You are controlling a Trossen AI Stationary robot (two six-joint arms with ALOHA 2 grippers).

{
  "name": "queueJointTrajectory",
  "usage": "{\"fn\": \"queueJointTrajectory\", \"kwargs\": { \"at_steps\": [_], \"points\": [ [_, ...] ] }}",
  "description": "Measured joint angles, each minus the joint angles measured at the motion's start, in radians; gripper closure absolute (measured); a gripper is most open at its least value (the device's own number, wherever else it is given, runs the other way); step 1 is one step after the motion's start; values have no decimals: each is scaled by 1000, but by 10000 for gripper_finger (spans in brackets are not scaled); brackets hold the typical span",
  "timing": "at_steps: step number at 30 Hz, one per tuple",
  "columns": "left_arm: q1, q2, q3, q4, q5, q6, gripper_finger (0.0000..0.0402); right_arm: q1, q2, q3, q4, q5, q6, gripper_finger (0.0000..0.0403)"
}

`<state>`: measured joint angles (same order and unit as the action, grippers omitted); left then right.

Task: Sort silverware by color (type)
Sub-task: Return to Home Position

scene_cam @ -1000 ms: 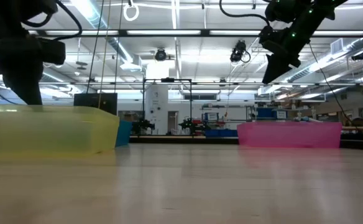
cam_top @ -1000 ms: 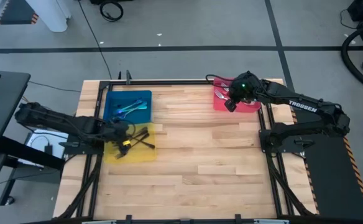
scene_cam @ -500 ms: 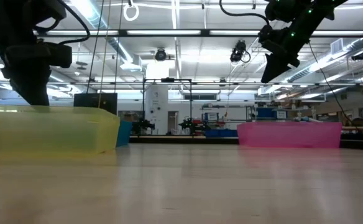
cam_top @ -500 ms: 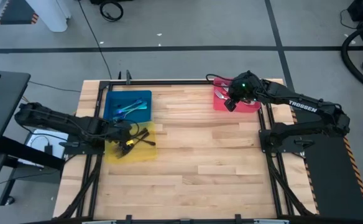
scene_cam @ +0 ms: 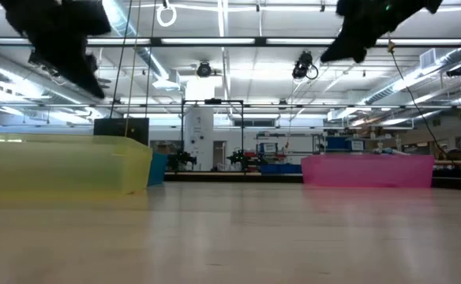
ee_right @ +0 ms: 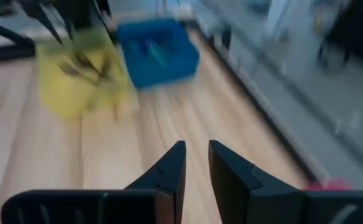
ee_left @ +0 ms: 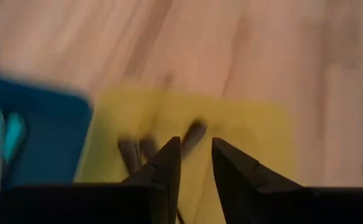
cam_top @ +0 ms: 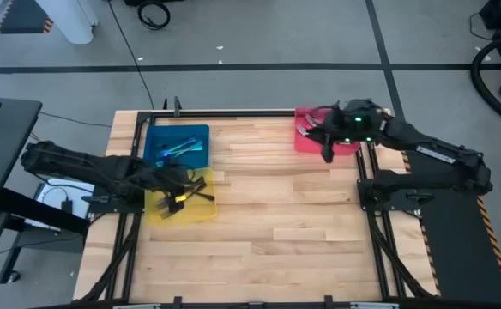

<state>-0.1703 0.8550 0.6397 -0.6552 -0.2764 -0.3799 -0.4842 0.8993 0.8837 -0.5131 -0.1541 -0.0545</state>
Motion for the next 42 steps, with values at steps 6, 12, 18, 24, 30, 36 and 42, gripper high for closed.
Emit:
{"fn": "queueJointTrajectory", "kwargs": {
  "at_steps": [6,12,18,24,30,36,42],
  "points": [
    [-3,-95,107,39,0,211,311,34,-154,1,75,-5,-130,325],
    [-4,-265,107,72,1,295,311,57,-290,-18,54,-6,-151,325],
    [-4,-442,0,170,1,291,311,77,-434,-146,122,-6,-98,325],
    [-4,-538,-131,229,1,288,311,94,-565,-337,255,-6,-32,325],
    [-4,-561,-284,380,35,339,311,107,-673,-534,376,-2,62,325],
    [-4,-561,-384,409,88,304,311,116,-718,-655,453,-7,55,325],
    [-44,-561,-468,439,102,296,310,128,-720,-727,520,-8,57,325]
  ]
}}
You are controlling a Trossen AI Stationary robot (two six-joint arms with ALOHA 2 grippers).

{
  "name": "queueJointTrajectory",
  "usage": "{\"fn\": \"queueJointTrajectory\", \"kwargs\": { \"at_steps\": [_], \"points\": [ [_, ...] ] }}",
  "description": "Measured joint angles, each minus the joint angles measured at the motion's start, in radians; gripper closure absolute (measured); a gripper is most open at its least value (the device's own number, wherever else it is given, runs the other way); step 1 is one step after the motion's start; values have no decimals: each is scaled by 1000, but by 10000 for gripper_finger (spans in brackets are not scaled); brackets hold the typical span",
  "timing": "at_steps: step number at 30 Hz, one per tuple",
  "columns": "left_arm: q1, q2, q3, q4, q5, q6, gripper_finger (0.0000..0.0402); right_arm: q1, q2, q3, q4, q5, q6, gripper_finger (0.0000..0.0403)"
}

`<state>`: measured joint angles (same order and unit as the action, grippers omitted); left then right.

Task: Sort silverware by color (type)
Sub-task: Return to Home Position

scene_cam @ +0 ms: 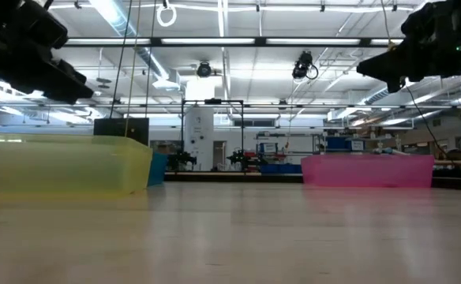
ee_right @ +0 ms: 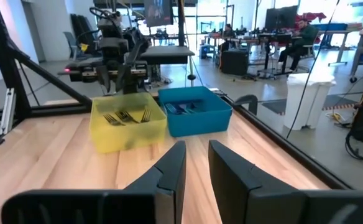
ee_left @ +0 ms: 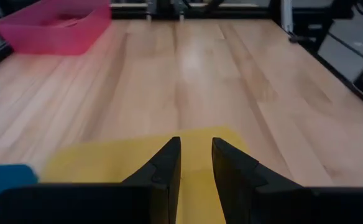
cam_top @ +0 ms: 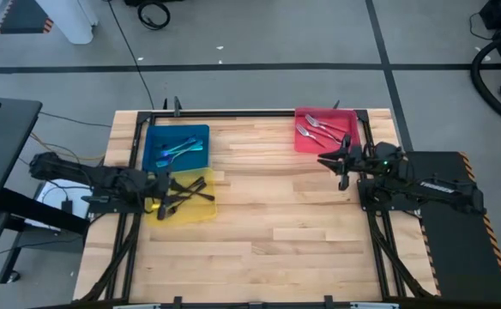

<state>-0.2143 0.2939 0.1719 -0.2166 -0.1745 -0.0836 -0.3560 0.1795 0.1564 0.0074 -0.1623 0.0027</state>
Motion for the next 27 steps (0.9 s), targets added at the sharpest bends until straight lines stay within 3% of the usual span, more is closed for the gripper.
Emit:
{"fn": "queueJointTrajectory", "kwargs": {
  "at_steps": [21,27],
  "points": [
    [-148,0,-37,-8,0,42,310,3,3,-20,-59,-26,-3,325],
    [-189,0,-37,-8,0,39,311,3,4,-103,5,-25,-3,325]
  ]
}}
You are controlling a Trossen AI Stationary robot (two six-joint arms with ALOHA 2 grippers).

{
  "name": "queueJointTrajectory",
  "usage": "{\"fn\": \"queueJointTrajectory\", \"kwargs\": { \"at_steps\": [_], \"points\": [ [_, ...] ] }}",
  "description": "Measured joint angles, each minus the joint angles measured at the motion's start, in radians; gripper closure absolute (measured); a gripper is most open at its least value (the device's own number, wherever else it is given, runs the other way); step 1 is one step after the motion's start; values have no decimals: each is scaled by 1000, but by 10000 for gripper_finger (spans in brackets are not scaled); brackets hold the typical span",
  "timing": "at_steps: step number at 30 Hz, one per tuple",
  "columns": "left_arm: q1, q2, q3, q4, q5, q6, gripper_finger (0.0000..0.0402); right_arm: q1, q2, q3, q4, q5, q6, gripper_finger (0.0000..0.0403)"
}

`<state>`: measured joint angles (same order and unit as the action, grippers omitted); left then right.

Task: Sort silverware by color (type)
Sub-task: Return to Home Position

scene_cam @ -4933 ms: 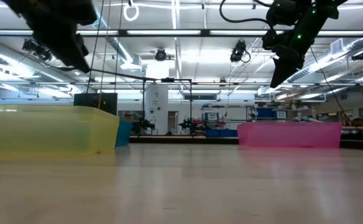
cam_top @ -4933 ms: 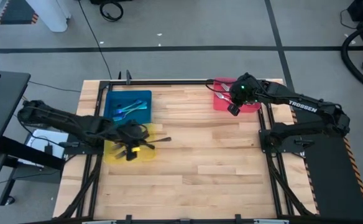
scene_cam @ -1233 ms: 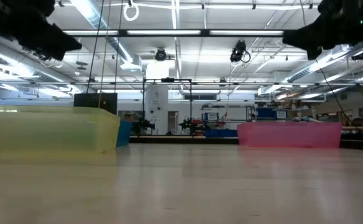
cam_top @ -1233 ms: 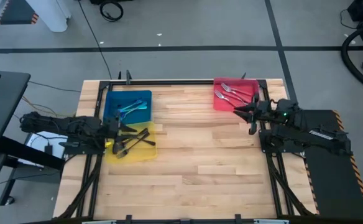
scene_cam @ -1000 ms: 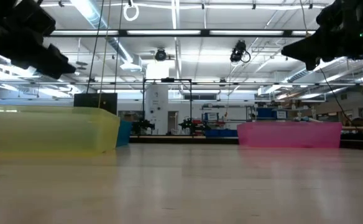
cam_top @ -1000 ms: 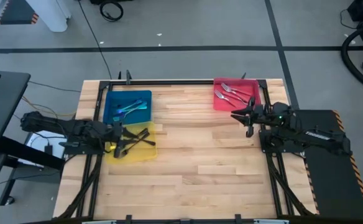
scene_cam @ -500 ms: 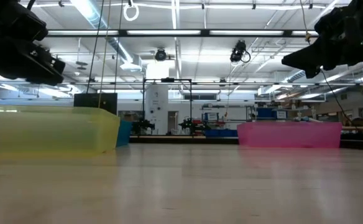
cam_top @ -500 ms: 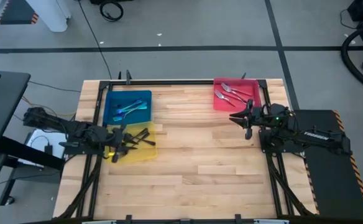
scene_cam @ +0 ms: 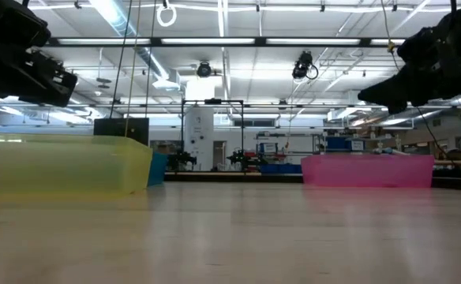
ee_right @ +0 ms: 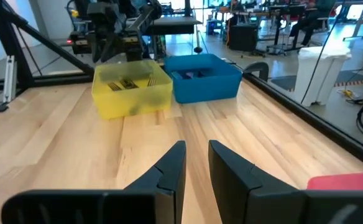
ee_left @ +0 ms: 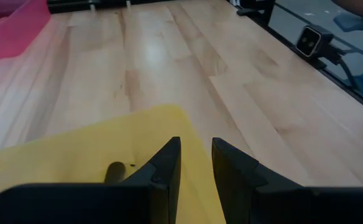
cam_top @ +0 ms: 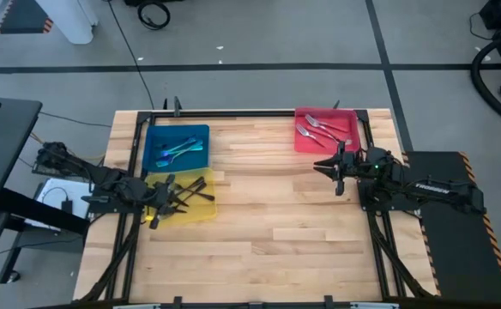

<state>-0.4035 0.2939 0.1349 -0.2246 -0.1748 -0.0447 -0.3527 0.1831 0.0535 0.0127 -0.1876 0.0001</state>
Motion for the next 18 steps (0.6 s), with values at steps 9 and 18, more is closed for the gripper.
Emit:
{"fn": "queueJointTrajectory", "kwargs": {
  "at_steps": [9,18],
  "points": [
    [-21,2,-79,145,1,-1,310,-1,-1,-35,41,5,-1,325],
    [-22,14,-82,149,2,5,310,-1,0,-47,38,8,-1,325]
  ]
}}
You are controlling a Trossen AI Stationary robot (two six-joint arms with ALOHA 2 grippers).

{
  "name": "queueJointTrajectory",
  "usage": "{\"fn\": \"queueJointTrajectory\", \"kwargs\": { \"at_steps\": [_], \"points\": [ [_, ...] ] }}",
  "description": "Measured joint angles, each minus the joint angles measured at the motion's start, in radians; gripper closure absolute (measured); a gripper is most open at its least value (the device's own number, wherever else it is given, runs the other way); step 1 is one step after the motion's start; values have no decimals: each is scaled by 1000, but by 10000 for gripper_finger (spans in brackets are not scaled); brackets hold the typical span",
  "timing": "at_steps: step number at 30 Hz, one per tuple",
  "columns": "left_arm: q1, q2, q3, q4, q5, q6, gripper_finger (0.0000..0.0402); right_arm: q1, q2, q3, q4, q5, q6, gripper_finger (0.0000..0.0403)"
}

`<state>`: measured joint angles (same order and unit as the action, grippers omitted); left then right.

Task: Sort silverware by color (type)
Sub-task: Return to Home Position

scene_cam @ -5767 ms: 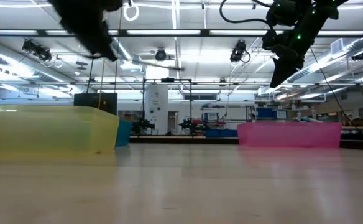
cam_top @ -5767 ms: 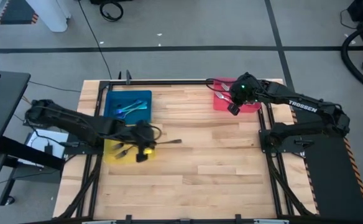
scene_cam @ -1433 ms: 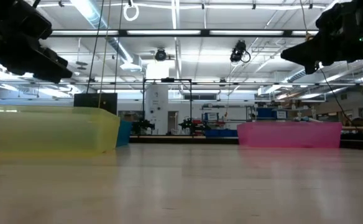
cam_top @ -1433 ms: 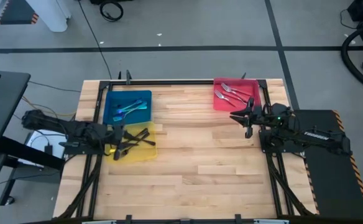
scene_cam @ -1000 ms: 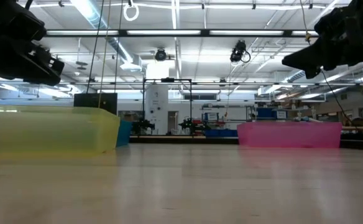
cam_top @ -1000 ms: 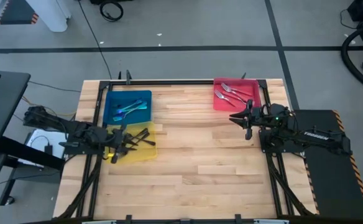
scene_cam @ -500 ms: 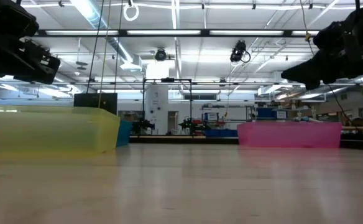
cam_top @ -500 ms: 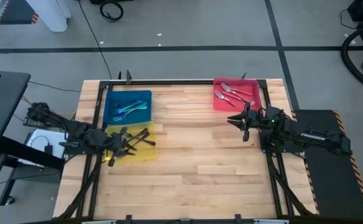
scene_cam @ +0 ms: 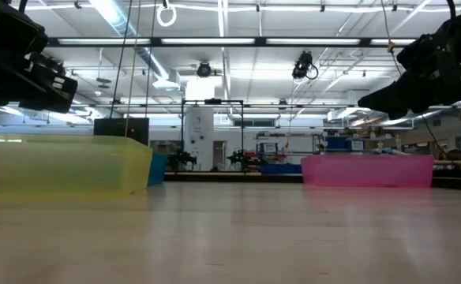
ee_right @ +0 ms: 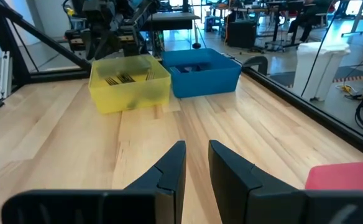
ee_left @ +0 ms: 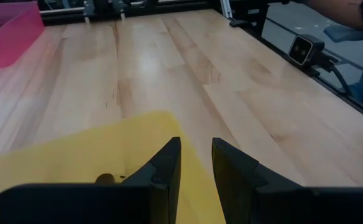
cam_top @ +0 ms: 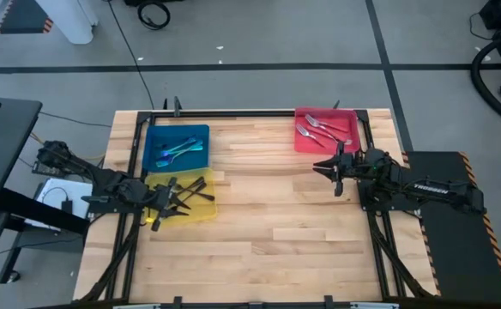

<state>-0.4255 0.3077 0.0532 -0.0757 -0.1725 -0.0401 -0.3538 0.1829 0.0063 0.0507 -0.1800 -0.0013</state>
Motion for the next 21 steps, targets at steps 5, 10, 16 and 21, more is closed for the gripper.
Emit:
{"fn": "queueJointTrajectory", "kwargs": {
  "at_steps": [5,10,16,21],
  "points": [
    [1,0,0,-1,0,-62,310,0,0,0,-1,3,17,325],
    [1,0,-3,17,-2,-190,310,0,0,0,7,3,52,325],
    [1,0,-3,22,-2,-210,310,0,0,0,7,3,51,325],
    [0,-3,-4,26,-2,-211,310,1,-11,0,2,3,51,325]
  ]
}}
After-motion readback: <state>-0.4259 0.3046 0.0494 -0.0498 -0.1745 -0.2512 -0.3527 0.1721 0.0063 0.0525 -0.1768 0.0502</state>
